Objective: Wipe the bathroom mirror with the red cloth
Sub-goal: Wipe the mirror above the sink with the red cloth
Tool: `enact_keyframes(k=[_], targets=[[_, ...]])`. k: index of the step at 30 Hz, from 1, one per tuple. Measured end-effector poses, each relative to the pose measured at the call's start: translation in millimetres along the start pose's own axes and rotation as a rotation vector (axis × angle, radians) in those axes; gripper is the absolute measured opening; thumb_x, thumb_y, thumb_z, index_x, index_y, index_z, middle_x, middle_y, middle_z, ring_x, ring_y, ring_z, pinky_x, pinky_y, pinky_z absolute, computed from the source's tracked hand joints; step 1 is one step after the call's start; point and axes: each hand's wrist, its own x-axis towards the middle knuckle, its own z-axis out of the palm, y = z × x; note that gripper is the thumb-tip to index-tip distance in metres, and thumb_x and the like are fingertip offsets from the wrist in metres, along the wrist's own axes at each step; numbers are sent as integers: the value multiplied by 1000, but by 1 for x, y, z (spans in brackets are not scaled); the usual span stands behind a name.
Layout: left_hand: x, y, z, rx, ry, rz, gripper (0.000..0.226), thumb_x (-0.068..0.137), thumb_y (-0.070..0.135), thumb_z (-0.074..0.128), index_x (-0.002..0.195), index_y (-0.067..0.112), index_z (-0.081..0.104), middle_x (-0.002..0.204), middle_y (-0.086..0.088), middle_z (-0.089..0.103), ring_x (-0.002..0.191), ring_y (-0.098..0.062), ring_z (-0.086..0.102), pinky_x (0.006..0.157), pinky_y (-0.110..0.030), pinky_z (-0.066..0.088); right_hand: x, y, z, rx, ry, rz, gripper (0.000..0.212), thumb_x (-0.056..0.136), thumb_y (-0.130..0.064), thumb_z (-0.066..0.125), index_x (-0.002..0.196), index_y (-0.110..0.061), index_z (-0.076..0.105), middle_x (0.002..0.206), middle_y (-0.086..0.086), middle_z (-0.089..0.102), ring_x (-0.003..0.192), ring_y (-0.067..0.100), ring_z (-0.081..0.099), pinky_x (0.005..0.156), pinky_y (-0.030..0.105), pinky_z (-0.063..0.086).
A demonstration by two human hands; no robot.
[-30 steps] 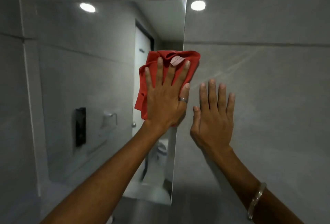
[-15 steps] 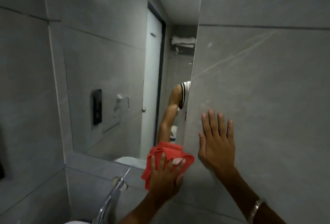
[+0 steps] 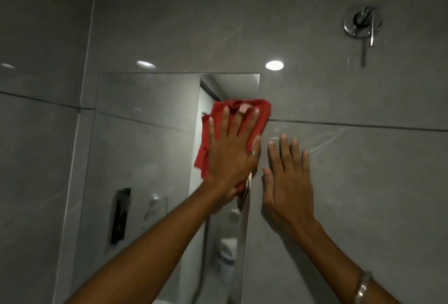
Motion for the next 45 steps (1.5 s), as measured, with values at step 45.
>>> enact_keyframes(k=[45], targets=[[16, -308, -51, -111, 184, -364, 61, 106, 46, 32, 164, 31, 18, 174, 4, 13, 162, -20, 9, 130, -56, 11, 10, 0, 47, -186, 164, -87, 68, 109, -43, 21, 171, -17, 10, 179, 12, 1, 167, 34, 3, 135, 54, -2]])
